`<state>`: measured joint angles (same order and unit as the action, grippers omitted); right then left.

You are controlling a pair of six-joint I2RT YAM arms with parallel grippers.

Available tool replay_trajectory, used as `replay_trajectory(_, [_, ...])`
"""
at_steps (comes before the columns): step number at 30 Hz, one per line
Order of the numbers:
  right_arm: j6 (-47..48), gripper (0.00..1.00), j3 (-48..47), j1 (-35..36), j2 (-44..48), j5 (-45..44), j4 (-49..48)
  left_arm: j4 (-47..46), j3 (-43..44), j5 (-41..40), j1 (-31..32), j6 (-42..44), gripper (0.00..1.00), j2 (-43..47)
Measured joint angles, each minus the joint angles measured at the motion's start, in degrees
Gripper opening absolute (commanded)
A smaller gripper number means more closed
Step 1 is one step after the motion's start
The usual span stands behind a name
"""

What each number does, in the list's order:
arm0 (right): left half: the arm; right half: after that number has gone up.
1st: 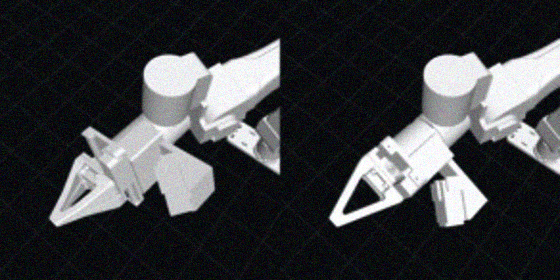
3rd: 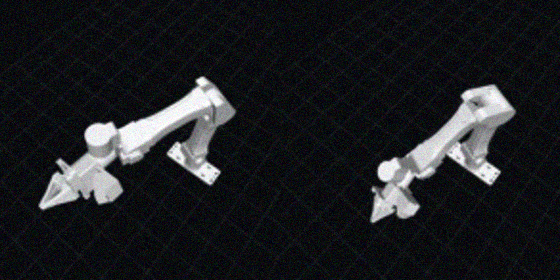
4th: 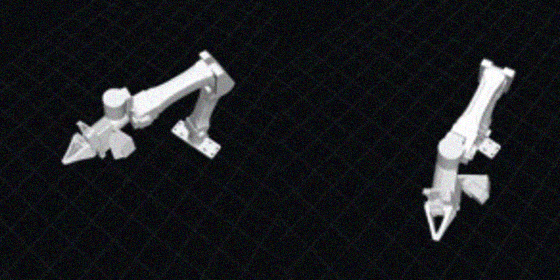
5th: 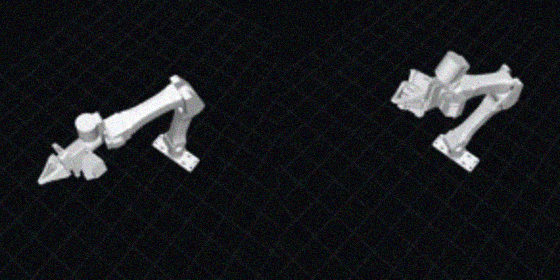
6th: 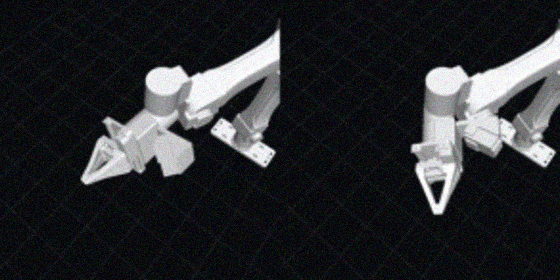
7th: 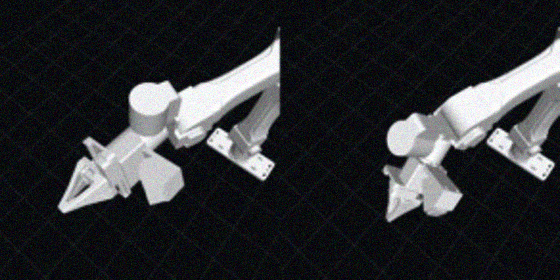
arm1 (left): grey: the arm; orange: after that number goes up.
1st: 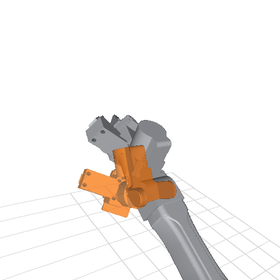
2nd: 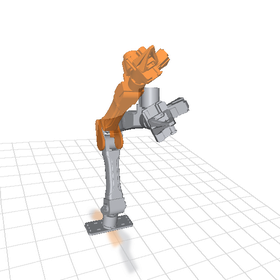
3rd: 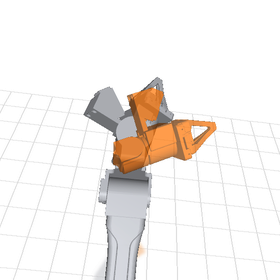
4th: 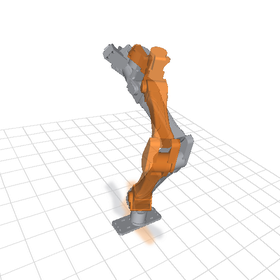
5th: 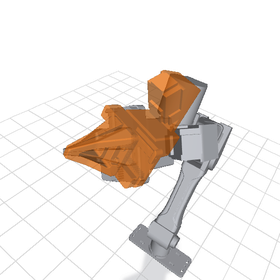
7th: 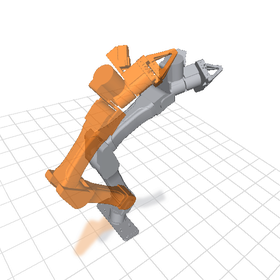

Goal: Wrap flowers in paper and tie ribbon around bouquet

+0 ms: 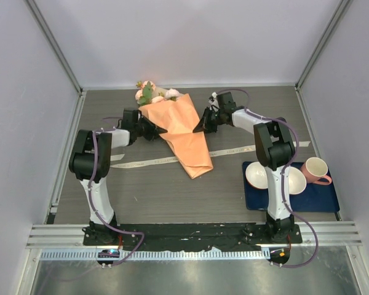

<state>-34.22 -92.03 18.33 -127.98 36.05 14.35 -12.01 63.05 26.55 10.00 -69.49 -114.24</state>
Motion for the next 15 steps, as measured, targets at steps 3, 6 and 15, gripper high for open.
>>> replay_trajectory(3, [-1.0,0.0,2.4,0.9,3.2,-1.4,0.6,2.6,0.0,0.6,0.0,2.1,0.0,1.1])
replay_trajectory(6, [-2.1,0.0,4.9,2.0,7.2,-3.6,1.6,4.9,-0.5,1.3,0.0,4.0,0.0,2.4])
replay_trajectory(15, [-6.5,0.0,17.9,8.3,17.7,-12.2,-1.0,12.5,-3.7,2.3,0.0,10.3,0.0,7.0])
